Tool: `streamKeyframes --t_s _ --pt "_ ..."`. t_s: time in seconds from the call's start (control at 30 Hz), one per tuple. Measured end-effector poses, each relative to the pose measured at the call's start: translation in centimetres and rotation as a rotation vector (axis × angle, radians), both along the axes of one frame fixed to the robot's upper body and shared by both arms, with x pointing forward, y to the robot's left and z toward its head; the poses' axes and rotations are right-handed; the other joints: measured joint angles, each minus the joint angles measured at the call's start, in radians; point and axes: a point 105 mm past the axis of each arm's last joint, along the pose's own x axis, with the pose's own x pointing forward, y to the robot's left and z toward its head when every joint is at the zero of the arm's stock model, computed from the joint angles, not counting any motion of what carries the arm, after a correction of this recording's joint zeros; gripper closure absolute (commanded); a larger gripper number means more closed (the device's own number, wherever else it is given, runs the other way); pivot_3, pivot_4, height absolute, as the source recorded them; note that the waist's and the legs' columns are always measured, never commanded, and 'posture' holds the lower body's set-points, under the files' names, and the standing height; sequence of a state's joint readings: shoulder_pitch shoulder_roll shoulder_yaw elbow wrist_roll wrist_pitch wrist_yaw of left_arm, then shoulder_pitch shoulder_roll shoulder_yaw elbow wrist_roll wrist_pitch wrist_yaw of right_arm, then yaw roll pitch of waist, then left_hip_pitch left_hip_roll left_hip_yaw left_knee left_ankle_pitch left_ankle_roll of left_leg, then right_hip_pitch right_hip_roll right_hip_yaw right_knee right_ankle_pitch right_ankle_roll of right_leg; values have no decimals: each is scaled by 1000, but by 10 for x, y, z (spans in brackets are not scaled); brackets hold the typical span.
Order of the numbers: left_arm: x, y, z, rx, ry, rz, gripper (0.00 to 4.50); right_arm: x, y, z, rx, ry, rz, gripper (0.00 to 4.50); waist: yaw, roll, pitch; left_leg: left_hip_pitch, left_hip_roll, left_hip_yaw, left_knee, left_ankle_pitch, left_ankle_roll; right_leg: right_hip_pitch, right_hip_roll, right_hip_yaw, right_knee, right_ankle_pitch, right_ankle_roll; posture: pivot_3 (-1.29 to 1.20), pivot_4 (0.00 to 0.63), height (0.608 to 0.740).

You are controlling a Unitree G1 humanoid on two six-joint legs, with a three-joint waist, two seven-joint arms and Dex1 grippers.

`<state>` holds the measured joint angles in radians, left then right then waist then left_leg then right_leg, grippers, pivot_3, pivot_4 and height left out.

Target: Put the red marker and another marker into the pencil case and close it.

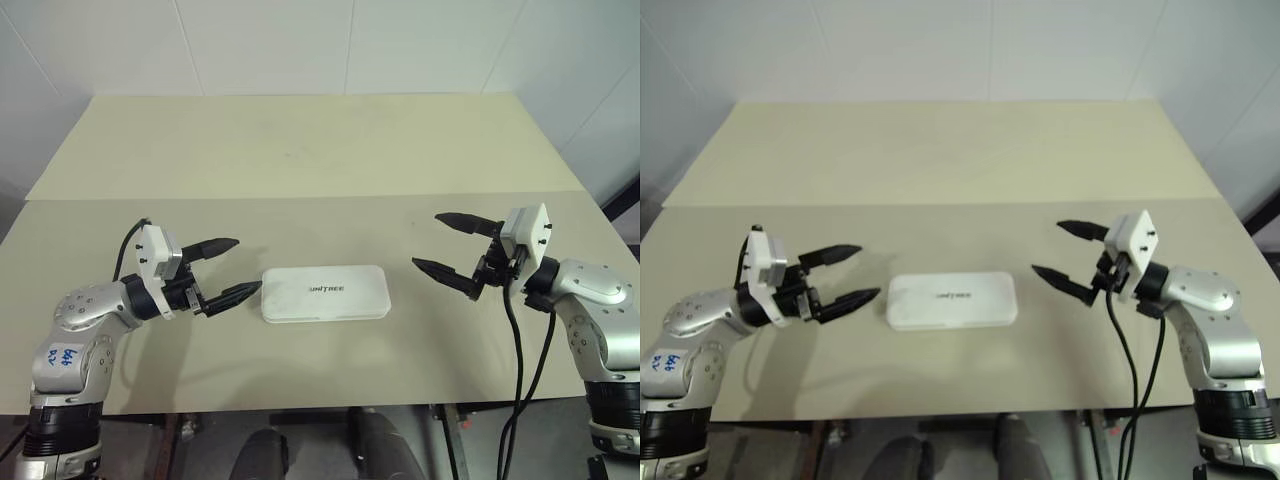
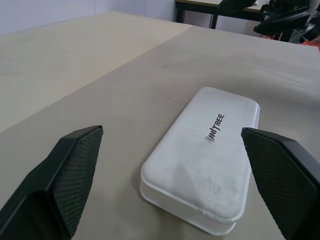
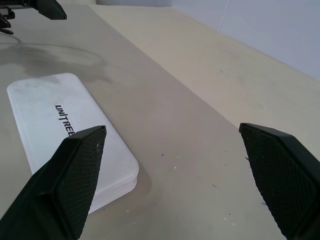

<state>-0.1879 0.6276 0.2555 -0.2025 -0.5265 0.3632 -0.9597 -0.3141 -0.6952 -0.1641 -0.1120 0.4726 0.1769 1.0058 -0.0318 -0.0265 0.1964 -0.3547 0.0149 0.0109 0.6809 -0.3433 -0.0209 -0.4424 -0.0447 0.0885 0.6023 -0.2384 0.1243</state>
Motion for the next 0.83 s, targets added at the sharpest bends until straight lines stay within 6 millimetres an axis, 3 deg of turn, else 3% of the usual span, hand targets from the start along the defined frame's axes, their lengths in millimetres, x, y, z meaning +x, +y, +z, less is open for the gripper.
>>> streamKeyframes --t_s 0.33,0.5,0.63,0.83 --pt "9 -8 15 -6 -101 -30 35 -8 -18 -2 -7 2 -62 0 4 0 0 0 -1 0 0 0 0 0 0 0 0 0 0 0 150 740" --pt "13 -19 12 1 -96 -76 35 -16 -25 -9 -10 18 -96 0 2 0 0 0 0 0 0 0 0 0 0 0 -1 0 0 0 150 740" --pt "18 -21 15 0 -117 -86 35 -21 -24 -6 -11 3 -108 0 0 0 0 0 0 1 0 0 0 1 0 0 0 0 0 0 150 740" --pt "20 -35 4 -2 -89 -139 35 -30 -13 -2 1 0 -82 0 2 0 0 0 -1 0 0 0 0 1 1 0 0 0 0 0 150 740"
